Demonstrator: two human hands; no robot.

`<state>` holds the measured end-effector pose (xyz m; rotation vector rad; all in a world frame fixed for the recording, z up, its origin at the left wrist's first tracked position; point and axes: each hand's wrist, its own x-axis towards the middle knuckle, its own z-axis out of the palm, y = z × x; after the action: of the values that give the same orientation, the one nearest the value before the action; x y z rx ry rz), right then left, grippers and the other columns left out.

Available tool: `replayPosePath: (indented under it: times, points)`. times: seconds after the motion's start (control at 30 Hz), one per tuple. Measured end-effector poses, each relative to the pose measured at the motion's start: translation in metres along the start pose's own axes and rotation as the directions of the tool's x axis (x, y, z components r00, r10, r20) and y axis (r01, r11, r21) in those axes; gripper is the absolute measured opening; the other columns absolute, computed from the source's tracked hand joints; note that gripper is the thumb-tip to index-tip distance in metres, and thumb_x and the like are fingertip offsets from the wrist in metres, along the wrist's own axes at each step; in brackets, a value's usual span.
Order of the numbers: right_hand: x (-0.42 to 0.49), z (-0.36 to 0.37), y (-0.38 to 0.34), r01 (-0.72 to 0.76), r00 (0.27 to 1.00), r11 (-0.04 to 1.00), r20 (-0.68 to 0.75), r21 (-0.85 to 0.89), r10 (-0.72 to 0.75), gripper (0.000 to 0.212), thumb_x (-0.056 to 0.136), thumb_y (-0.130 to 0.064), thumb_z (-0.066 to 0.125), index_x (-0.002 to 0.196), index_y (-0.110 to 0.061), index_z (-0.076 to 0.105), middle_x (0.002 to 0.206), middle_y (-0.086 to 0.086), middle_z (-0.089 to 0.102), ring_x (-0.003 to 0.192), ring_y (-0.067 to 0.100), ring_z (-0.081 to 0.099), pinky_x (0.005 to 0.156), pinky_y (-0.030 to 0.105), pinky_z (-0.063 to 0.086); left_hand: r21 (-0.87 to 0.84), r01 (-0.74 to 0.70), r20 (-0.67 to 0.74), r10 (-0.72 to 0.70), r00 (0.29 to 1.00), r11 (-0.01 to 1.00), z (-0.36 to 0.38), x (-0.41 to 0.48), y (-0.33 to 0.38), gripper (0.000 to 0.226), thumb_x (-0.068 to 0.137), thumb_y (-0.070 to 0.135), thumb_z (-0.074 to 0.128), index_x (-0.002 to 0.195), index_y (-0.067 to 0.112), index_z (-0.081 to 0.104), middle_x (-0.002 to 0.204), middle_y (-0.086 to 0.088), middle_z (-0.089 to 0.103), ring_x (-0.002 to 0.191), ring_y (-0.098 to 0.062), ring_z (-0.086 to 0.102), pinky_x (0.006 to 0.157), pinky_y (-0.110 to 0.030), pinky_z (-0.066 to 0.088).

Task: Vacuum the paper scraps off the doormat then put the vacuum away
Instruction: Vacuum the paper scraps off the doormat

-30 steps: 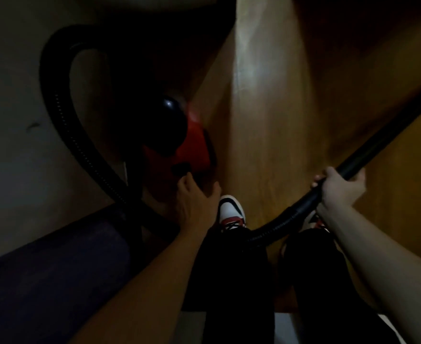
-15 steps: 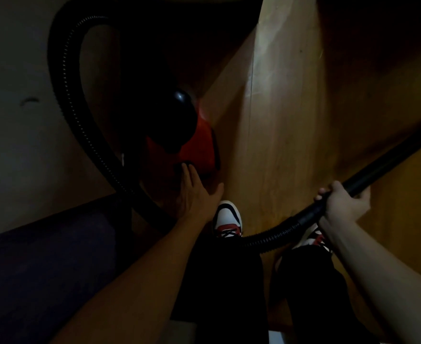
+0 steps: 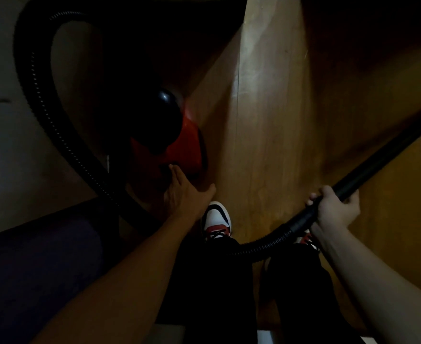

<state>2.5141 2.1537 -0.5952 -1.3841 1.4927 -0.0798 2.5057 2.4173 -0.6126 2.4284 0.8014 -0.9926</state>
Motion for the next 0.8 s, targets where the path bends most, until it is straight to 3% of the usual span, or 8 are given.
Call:
replayPosePath:
  times: [0.13, 0.27, 0.43, 0.53, 0.63, 0.73, 0.8]
  points:
    - [0.0, -0.003, 0.0, -0.008, 1.0, 1.0, 0.013, 0.006, 0.008, 0.068, 0.095, -0.002, 0.059, 0.153, -0.03, 0.037, 0.088, 0.003, 0.06, 0.054, 0.011, 0.058, 0.045, 0.022, 0.049, 0.007, 0.006, 0.042, -0.006, 0.999, 1.0, 0.0, -0.001, -0.001, 0.121, 0.08, 0.067, 0.06, 0.154, 0.012, -0.018, 0.165, -0.005, -0.015, 0.15, -0.027, 0.018, 0.116, -0.048, 0.023]
    - [-0.001, -0.007, -0.007, -0.031, 0.999, 0.999, 0.021, 0.019, 0.031, 0.071, 0.094, -0.002, 0.06, 0.154, -0.032, 0.035, 0.098, 0.006, 0.062, 0.056, 0.012, 0.059, 0.046, 0.021, 0.049, -0.03, 0.007, 0.009, -0.007, 1.0, 1.0, -0.015, -0.009, 0.009, 0.118, 0.081, 0.067, 0.059, 0.155, 0.015, -0.016, 0.166, -0.008, 0.0, 0.151, -0.026, 0.012, 0.118, -0.05, 0.018]
    - [-0.009, -0.014, -0.035, -0.077, 0.996, 0.995, 0.045, 0.071, 0.073, 0.072, 0.093, -0.001, 0.061, 0.154, -0.032, 0.036, 0.107, 0.011, 0.061, 0.053, 0.012, 0.057, 0.044, 0.022, 0.049, 0.065, -0.179, 0.009, 0.179, 0.984, 0.982, -0.047, -0.038, 0.052, 0.109, 0.084, 0.068, 0.053, 0.156, 0.016, -0.01, 0.166, -0.003, 0.002, 0.152, -0.021, 0.011, 0.121, -0.047, 0.017]
    - [-0.017, -0.02, -0.059, -0.099, 0.992, 0.99, 0.084, 0.098, 0.091, 0.071, 0.092, 0.0, 0.062, 0.153, -0.03, 0.038, 0.1, 0.01, 0.061, 0.05, 0.011, 0.057, 0.044, 0.023, 0.049, -0.022, -0.274, 0.058, 0.275, 0.96, 0.961, -0.062, -0.061, 0.09, 0.1, 0.087, 0.064, 0.055, 0.158, 0.021, 0.0, 0.165, 0.001, 0.011, 0.15, -0.019, 0.017, 0.121, -0.046, 0.02]
    - [-0.025, -0.03, -0.088, -0.137, 0.986, 0.982, 0.116, 0.129, 0.122, 0.072, 0.09, 0.001, 0.065, 0.153, -0.025, 0.038, 0.091, 0.01, 0.06, 0.046, 0.011, 0.056, 0.044, 0.024, 0.049, -0.152, -0.34, 0.2, 0.366, 0.909, 0.928, -0.069, -0.09, 0.134, 0.09, 0.087, 0.063, 0.055, 0.157, 0.027, 0.012, 0.16, 0.003, 0.028, 0.144, -0.019, 0.032, 0.117, -0.044, 0.031]
    - [-0.025, -0.044, -0.118, -0.191, 0.978, 0.963, 0.122, 0.192, 0.17, 0.071, 0.09, -0.001, 0.067, 0.152, -0.022, 0.038, 0.091, 0.014, 0.063, 0.048, 0.016, 0.058, 0.047, 0.026, 0.053, -0.201, -0.452, 0.312, 0.494, 0.811, 0.869, -0.069, -0.123, 0.183, 0.074, 0.089, 0.056, 0.058, 0.151, 0.03, 0.029, 0.146, 0.006, 0.049, 0.128, -0.015, 0.05, 0.105, -0.034, 0.043]
    - [-0.016, -0.054, -0.135, -0.241, 0.967, 0.936, 0.148, 0.257, 0.208, 0.068, 0.091, -0.001, 0.066, 0.151, -0.02, 0.038, 0.08, 0.013, 0.062, 0.05, 0.02, 0.058, 0.049, 0.029, 0.053, -0.198, -0.496, 0.402, 0.532, 0.745, 0.845, -0.067, -0.142, 0.215, 0.067, 0.089, 0.054, 0.057, 0.148, 0.031, 0.036, 0.136, 0.011, 0.055, 0.122, -0.012, 0.053, 0.097, -0.028, 0.043]
